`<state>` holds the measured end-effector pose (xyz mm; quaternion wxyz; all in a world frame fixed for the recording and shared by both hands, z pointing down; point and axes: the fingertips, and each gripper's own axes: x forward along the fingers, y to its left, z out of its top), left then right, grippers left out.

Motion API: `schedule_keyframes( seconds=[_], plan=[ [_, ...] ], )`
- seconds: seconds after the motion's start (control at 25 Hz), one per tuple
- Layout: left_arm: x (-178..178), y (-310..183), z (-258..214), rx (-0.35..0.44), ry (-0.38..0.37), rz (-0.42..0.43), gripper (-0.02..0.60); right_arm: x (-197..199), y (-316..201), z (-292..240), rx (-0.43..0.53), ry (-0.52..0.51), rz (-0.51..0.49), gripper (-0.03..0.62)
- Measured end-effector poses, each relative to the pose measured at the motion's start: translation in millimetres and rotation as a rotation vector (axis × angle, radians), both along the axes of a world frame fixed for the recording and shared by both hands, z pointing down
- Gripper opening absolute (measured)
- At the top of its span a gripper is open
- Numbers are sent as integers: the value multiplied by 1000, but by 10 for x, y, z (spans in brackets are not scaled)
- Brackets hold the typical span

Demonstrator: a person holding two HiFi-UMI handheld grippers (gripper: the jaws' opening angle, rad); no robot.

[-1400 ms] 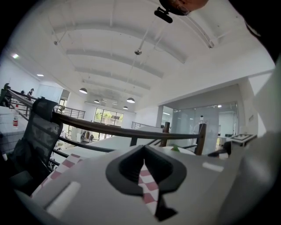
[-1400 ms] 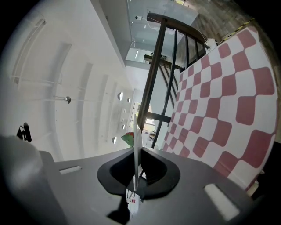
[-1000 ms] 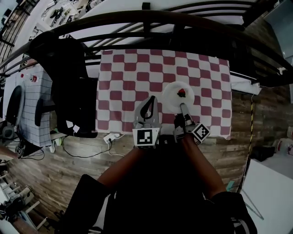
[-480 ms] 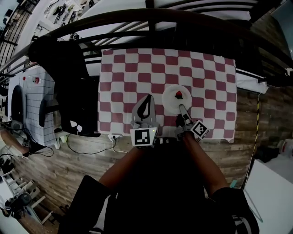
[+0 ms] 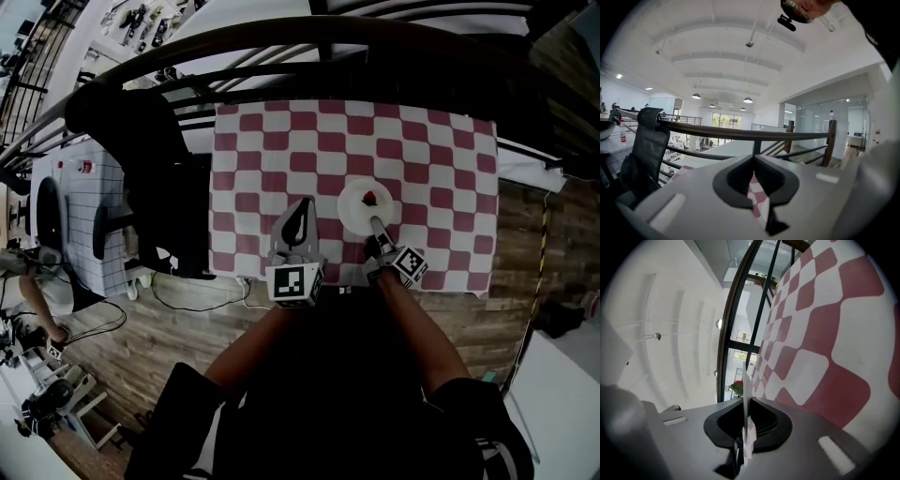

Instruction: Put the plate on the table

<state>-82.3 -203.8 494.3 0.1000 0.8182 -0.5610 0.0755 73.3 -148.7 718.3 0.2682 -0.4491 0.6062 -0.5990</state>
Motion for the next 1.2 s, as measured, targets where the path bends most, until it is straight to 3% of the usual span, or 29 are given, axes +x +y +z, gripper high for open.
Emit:
schedule_keyframes(
  seconds=[0.64,1.2],
  plan=[
    [109,-169,208,-88,-79,-28,11,-98,-105,555,-91,7,-176,15],
    [125,-112,208,-67,-93,-36,11,-92,-59,713,-187,7,-187,17]
  ],
)
